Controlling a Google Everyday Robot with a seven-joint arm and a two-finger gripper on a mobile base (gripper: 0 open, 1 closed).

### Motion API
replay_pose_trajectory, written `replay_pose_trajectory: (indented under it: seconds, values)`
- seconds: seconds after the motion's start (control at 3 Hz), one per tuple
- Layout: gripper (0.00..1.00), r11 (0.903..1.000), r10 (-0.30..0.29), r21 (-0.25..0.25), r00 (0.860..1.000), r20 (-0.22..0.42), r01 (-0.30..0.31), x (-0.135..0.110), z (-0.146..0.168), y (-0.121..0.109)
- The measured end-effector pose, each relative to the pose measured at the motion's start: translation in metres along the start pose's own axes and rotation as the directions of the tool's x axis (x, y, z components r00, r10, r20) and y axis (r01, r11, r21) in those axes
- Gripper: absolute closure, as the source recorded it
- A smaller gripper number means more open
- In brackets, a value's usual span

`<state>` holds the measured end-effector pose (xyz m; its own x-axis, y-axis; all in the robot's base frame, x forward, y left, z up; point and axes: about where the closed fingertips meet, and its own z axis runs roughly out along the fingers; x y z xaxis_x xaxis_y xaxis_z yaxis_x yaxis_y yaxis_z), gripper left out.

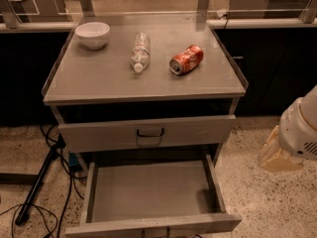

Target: Close middle drawer

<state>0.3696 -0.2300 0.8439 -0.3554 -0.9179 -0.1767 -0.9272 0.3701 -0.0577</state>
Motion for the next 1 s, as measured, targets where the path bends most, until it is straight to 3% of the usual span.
replay_pose_trajectory:
  seconds: [0.33,1.0]
  values:
    - [1.0,0.9996,0.021,-0.019,1.0,0.002,-0.021,0.001,0.007,0.009]
    - [1.0,0.9869,0.112,-0.123,0.992,0.057,-0.104,0.012,0.098,0.063]
